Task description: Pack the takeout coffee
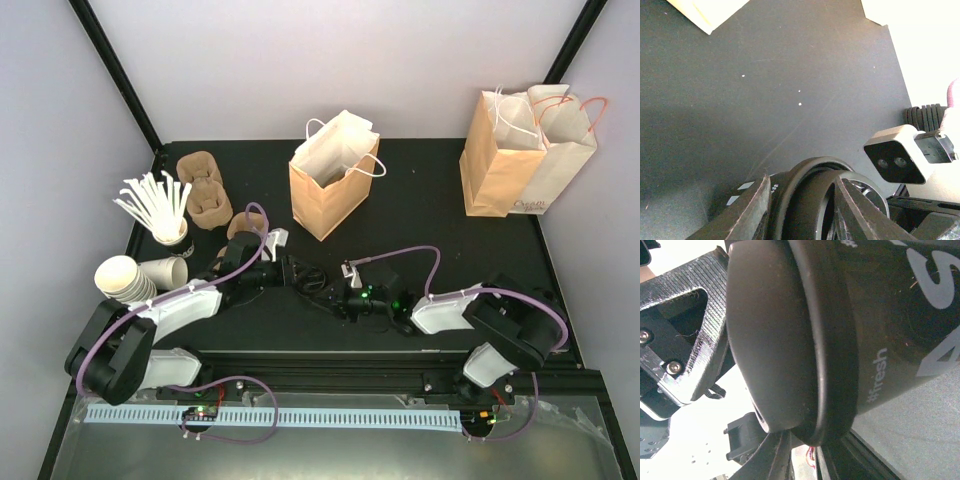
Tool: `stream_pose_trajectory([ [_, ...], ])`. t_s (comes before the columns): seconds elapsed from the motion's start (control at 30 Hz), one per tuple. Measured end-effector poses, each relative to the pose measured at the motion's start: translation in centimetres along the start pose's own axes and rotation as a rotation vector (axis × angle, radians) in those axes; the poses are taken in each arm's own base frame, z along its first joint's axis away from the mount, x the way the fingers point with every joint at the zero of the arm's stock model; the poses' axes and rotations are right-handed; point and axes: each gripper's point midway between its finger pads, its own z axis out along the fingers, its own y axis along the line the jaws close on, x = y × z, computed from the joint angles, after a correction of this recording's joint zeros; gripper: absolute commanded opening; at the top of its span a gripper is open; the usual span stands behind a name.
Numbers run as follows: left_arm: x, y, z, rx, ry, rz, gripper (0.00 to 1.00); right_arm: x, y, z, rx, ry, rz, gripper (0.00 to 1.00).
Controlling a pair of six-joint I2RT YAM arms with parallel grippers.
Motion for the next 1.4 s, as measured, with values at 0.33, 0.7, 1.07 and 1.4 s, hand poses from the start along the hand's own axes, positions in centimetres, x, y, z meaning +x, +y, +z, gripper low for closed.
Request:
stream_pose_trajectory([
  [0.33,-0.1,-0.1,0.2,0.000,-0.006,0.006,0.35,-0.1,0.0,0.1,0.021,0.000,-0.015,0.15],
  [0.7,-0.5,-0.5,0.5,-0.011,0.003,0.008,0.35,-0.8,0.1,-0.8,0.092,-0.020,-0.063,0.21],
  [1.07,-0.7,-0.9,0.6,-0.044,0.035,-0.004,0.35,-1.6,0.4,-2.0,0.243,-0.028,-0.148,0.36],
  [1.4,-0.5,-1.0,0.5,-0.056,0.054,-0.007,0.35,-2.4,1.6,-3.4,0.307,-0.058,-0.221,0.57],
])
